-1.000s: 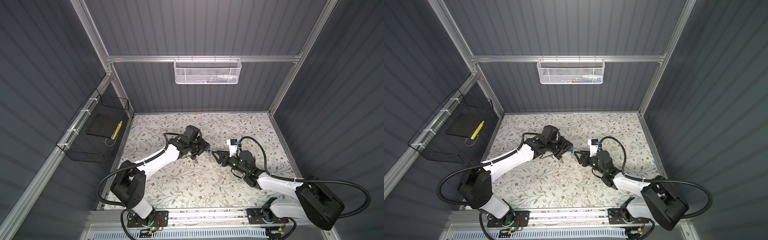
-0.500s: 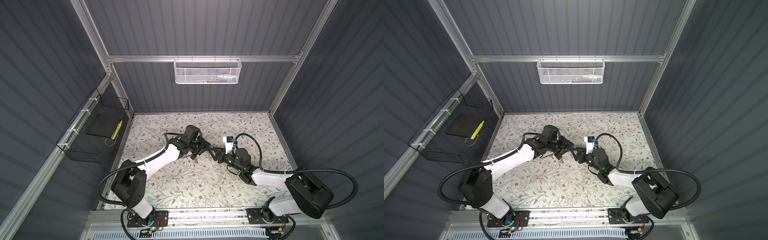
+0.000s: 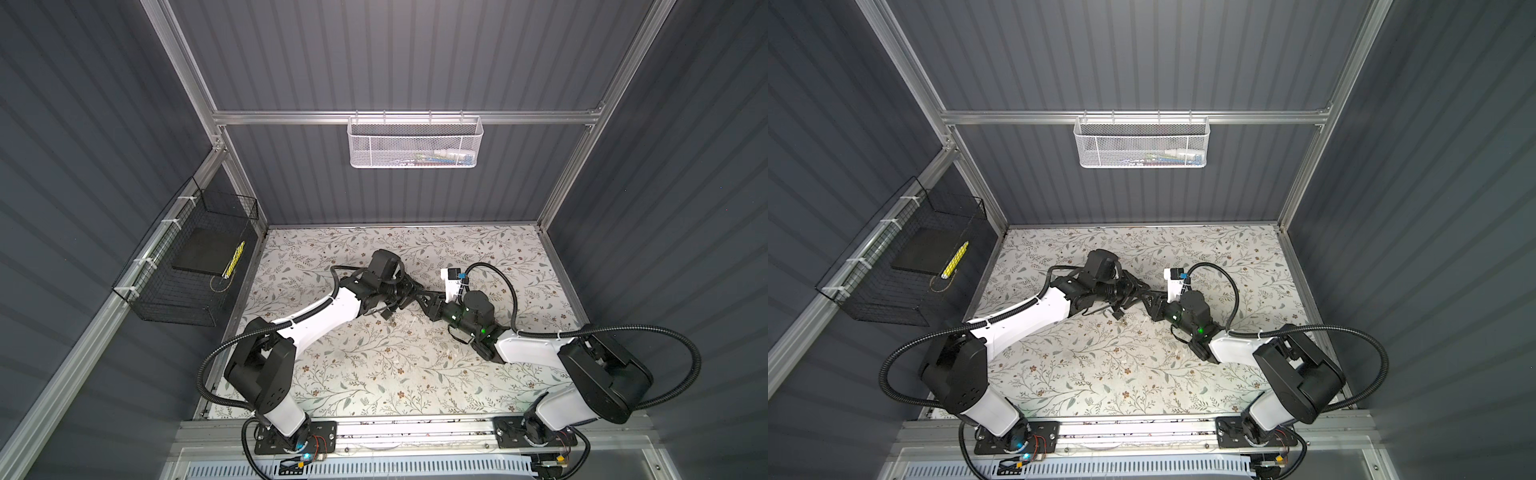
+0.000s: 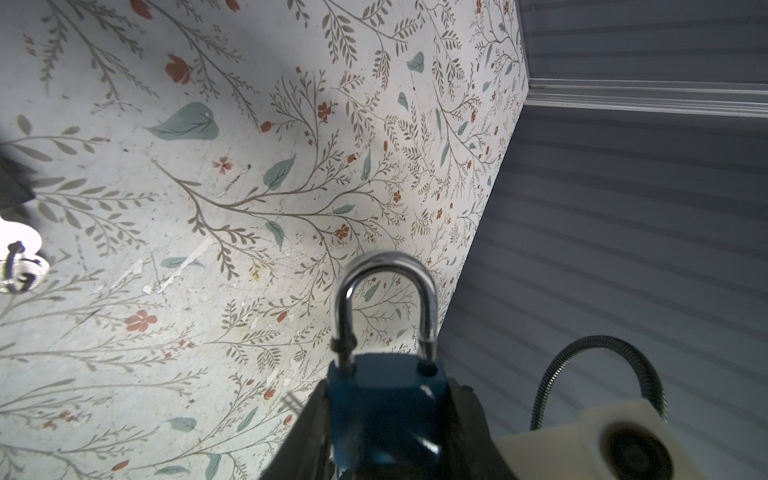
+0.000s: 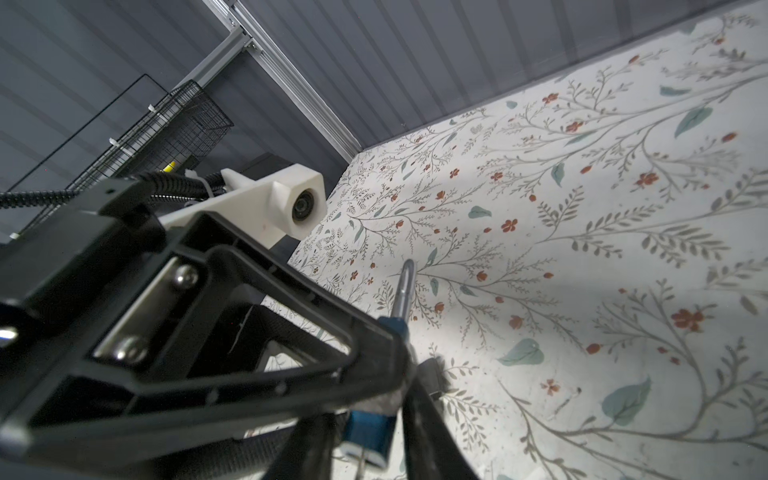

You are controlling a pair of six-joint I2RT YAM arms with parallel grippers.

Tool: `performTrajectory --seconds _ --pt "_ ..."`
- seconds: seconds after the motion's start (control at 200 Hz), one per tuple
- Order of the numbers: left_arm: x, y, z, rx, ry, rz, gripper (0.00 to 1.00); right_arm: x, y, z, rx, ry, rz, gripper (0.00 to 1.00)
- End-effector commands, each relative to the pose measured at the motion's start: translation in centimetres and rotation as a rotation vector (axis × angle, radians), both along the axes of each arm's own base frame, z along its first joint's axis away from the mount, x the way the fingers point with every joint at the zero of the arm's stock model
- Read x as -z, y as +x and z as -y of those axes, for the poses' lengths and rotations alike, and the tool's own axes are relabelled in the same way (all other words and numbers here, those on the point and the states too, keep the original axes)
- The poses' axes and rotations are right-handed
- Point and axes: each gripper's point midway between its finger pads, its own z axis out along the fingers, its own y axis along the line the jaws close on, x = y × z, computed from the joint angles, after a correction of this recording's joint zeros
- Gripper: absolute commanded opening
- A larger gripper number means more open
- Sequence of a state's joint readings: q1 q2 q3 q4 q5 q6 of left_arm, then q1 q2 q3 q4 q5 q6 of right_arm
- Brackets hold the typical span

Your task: Unlock with the key

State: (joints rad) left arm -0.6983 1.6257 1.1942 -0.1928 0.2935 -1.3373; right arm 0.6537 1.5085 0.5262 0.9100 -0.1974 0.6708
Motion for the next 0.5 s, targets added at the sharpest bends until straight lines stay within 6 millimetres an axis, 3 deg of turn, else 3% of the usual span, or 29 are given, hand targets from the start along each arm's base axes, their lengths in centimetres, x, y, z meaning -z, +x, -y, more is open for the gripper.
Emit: performTrajectory --seconds 0.0,0.085,0.22,0.355,0.495 --pt "-1.2 0.3 0.7 0.013 -0.044 0.014 0.18 -1.1 0.5 -0.3 0.009 0.013 0.026 0.2" --pt "-1.1 0.4 0.6 0.009 -0.041 0.016 0.22 -1.0 0.4 -0.3 0.005 0.011 0.024 0.11" --pt "-1.4 0.4 0.5 0.004 -0.048 0.028 0.38 -1.2 0.0 -0.2 -0.008 0.017 0.024 0.01" --pt "-2.1 0.6 0.3 0.011 -0.048 0.062 0.51 -1.2 -0.5 0.2 -0.013 0.017 0.02 0.0" --pt "-2.8 0.9 -0.7 0.003 -0.046 0.099 0.57 -1.5 -1.3 0.5 -0.031 0.018 0.016 0.0"
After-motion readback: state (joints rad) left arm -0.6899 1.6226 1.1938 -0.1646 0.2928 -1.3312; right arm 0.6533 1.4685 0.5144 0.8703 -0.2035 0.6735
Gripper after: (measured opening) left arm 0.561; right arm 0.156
